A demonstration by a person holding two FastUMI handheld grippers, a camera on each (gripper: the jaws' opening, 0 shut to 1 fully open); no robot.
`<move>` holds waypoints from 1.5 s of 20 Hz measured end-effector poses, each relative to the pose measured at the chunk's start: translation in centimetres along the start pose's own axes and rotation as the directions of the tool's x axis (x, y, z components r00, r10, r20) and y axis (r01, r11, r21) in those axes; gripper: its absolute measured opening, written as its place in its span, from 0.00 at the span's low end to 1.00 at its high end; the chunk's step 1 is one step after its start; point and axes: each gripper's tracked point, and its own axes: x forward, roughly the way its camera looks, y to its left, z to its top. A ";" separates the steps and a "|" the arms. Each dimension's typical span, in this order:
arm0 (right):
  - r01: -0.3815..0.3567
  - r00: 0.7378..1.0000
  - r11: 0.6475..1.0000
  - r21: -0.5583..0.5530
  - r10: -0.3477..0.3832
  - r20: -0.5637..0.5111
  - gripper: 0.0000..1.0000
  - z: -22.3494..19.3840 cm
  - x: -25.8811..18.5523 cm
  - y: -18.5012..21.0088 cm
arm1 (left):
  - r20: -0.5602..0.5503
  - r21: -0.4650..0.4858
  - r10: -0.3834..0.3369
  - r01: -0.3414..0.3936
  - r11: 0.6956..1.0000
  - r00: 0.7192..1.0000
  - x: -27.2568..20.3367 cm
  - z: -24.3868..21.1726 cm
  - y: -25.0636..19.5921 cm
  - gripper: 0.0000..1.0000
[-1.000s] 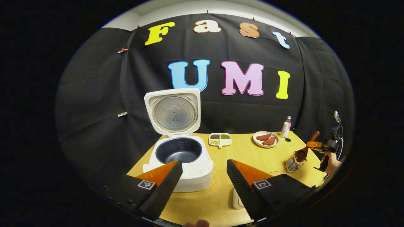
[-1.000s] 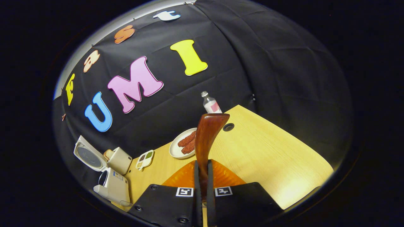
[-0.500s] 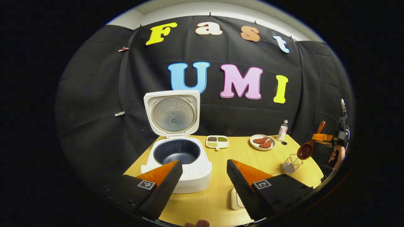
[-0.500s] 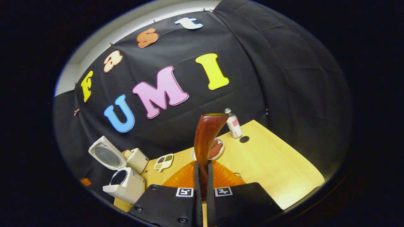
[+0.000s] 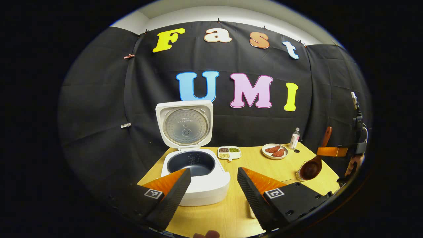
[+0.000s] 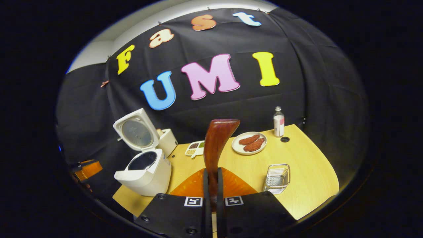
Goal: Close the left gripper, press the button to open the rice cooker; take a wooden spoon from the chopstick holder with the right hand, scoop a spoonful of rice and pour it into the rice cooker, then put the wooden spoon back into the chopstick holder.
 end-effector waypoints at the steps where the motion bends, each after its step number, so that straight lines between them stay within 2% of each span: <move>1: -0.001 1.000 0.999 -0.040 0.000 -0.027 0.10 -1.4 0.4 0.8 | 0.001 0.002 -0.004 0.004 1.000 1.000 -0.2 -0.1 0.2 0.96; 5: 0.045 0.991 0.978 -0.206 -0.070 -0.114 0.10 -6.7 1.9 1.2 | 0.007 0.017 -0.011 0.011 1.000 1.000 -0.8 -0.1 1.2 0.96; 10: 0.084 0.972 0.969 -0.232 -0.131 -0.194 0.10 -11.1 3.9 0.9 | 0.004 0.026 -0.032 0.032 0.999 0.999 -0.9 -0.4 1.7 0.97; 11: 0.085 0.966 0.972 -0.218 -0.134 -0.221 0.06 -12.3 4.2 1.1 | 0.002 0.025 -0.034 0.034 0.999 0.999 -0.8 -0.6 1.9 0.97; 12: 0.088 0.965 0.976 -0.197 -0.133 -0.224 0.10 -12.9 4.5 1.4 | 0.001 0.022 -0.036 0.035 0.999 0.999 -0.7 -0.6 2.1 0.97; 14: 0.093 0.965 0.987 -0.132 -0.122 -0.232 0.10 -13.1 5.0 2.1 | -0.002 0.011 -0.040 0.040 0.999 0.999 -0.5 -0.8 2.4 0.97; 16: 0.081 0.961 0.997 -0.009 -0.080 -0.263 0.10 -14.2 5.4 3.3 | -0.008 0.001 -0.038 0.038 0.999 0.999 -0.3 -1.0 3.1 0.97; 18: 0.094 0.960 0.990 0.109 -0.061 -0.273 0.10 -14.6 5.7 3.3 | -0.009 -0.009 -0.033 0.033 0.999 0.999 0.0 -1.0 3.5 0.97; 20: 0.107 0.959 0.966 0.237 -0.037 -0.281 0.11 -14.9 5.6 3.0 | -0.008 -0.016 -0.032 0.032 0.999 0.999 0.1 -1.1 3.8 0.97; 24: 0.145 0.965 0.869 0.473 -0.018 -0.263 0.10 -14.9 5.1 0.7 | -0.009 -0.019 -0.027 0.027 0.999 1.000 0.3 -1.2 4.3 0.97; 26: 0.149 0.970 0.838 0.525 -0.021 -0.243 0.10 -14.5 4.6 -0.2 | -0.006 -0.017 -0.023 0.022 1.000 1.000 0.1 -1.2 4.4 0.97; 30: 0.120 0.980 0.808 0.576 -0.005 -0.197 0.10 -12.8 3.5 -1.0 | -0.008 -0.016 -0.018 0.018 1.000 1.000 -0.3 -1.3 4.5 0.97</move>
